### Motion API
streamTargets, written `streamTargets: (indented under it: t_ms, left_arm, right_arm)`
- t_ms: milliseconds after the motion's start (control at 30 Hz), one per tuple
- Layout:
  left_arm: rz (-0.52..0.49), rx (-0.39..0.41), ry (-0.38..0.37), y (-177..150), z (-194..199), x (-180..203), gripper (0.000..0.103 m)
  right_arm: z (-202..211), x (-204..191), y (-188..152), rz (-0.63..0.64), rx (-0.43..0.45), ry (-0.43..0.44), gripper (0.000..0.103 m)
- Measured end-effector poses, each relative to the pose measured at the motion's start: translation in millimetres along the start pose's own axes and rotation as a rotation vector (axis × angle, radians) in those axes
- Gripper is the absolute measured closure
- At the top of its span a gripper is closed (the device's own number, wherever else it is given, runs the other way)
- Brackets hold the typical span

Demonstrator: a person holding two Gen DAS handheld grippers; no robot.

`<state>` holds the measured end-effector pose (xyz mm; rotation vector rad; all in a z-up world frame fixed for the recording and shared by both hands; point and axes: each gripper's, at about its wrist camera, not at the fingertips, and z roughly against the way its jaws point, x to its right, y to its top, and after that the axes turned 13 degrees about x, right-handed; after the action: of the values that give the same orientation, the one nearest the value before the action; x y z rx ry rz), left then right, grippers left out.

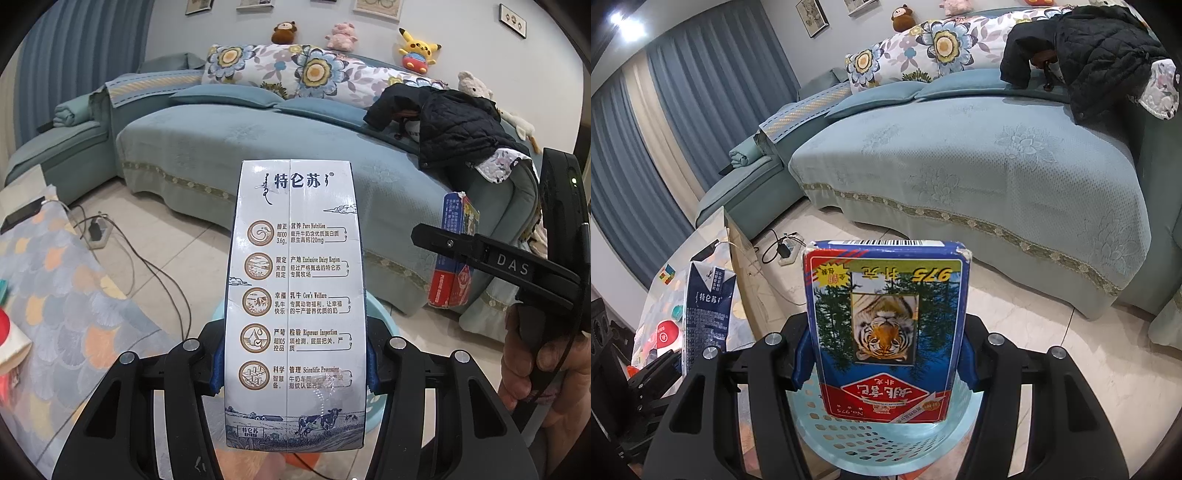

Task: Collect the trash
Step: 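Open both tools over the blue basket, dropping carton and cigarette box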

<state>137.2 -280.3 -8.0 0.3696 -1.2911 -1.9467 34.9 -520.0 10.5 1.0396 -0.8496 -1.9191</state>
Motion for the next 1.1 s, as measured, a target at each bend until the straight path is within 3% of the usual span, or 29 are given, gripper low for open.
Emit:
streamTargets:
  t_ms: [367,433,467,633,733,1000,1100]
  left_arm:
    - [0.016,-0.016,0.018,6,-10,-1,0.051]
    - [0.022,-0.034,0.027,7,-15,-4,0.047]
    - [0.031,-0.052,0.022,7,-17,-5,0.039]
    - [0.036,-0.05,0.028,8,-15,-11,0.037]
    - [0.046,-0.041,0.035,10,-9,-16,0.037]
    - [0.033,-0.01,0.073,10,25,-30,0.037]
    - [0.036,0.013,0.122,7,48,-40,0.037]
  right_arm:
    - [-6,-1,0,-0.004,-0.012,0.004,0.046]
    - [-7,1,0,-0.006,-0.016,0.001,0.046]
    - [-7,2,0,-0.009,-0.017,-0.001,0.046]
    - [-8,2,0,-0.018,-0.021,0.004,0.041]
    - [-7,-1,1,-0.014,-0.012,0.011,0.036]
    - [-2,-1,3,-0.026,0.011,0.016,0.036]
    - [1,-2,5,-0.029,0.021,0.018,0.036]
